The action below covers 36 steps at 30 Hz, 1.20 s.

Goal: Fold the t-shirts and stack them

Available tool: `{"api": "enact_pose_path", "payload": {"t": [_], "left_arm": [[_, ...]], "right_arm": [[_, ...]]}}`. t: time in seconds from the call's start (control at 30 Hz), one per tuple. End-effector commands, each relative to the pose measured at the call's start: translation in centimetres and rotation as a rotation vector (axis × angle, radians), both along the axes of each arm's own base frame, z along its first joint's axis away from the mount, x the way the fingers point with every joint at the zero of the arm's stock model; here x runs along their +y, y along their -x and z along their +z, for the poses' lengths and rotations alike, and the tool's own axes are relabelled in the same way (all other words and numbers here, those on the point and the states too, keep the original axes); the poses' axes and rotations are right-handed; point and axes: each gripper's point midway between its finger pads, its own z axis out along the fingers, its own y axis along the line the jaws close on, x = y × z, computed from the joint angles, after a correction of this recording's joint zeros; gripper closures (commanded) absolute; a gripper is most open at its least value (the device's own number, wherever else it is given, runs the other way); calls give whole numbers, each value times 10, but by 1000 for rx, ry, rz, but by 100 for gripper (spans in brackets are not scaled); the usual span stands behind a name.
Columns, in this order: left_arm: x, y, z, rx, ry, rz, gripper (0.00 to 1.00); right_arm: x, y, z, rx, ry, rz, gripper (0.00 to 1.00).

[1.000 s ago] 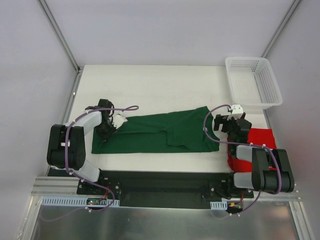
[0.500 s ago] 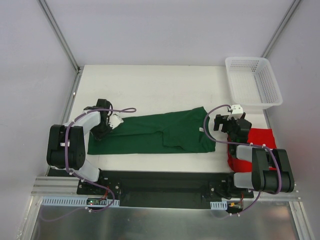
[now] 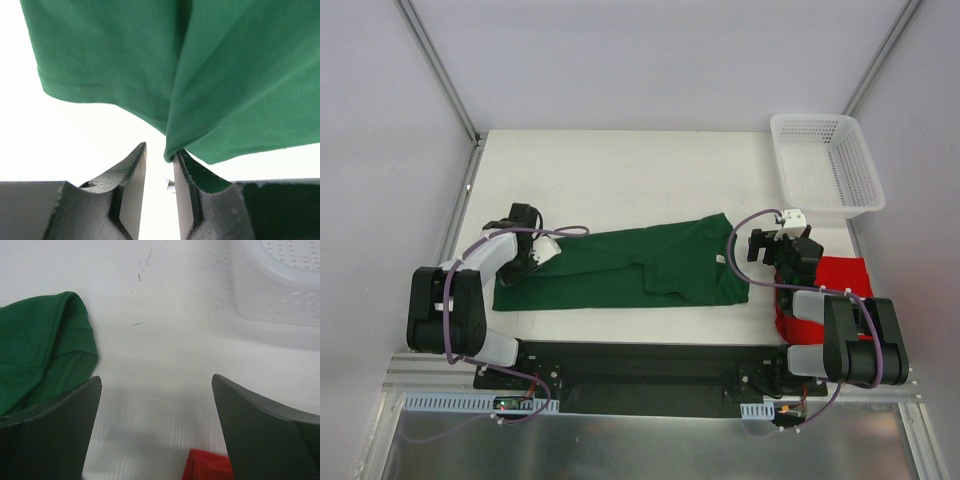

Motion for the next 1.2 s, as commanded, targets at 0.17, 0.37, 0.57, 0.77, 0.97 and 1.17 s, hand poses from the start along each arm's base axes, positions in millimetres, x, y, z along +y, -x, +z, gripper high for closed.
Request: {"api": "enact_pose_path", "payload": {"t": [0.17, 0.37, 0.57, 0.77, 0.97, 1.17], "left_arm": [[13, 33, 11, 50, -53, -55, 74], [1, 48, -3, 116, 21, -39, 77], [-13, 64, -5, 222, 105, -7, 79], [-20, 74, 2, 276, 151, -16, 80], [-5, 86, -2, 333, 76, -45, 81], [8, 75, 6, 310, -4, -13, 89]], "right_arm": [[4, -7, 16, -69, -2, 24, 4], [4, -7, 15, -66, 0, 22, 4], [4, -7, 16, -68, 0, 24, 4], [4, -7, 16, -68, -2, 25, 4], [4, -6, 16, -66, 0, 24, 4], [4, -7, 15, -66, 0, 22, 4]]}}
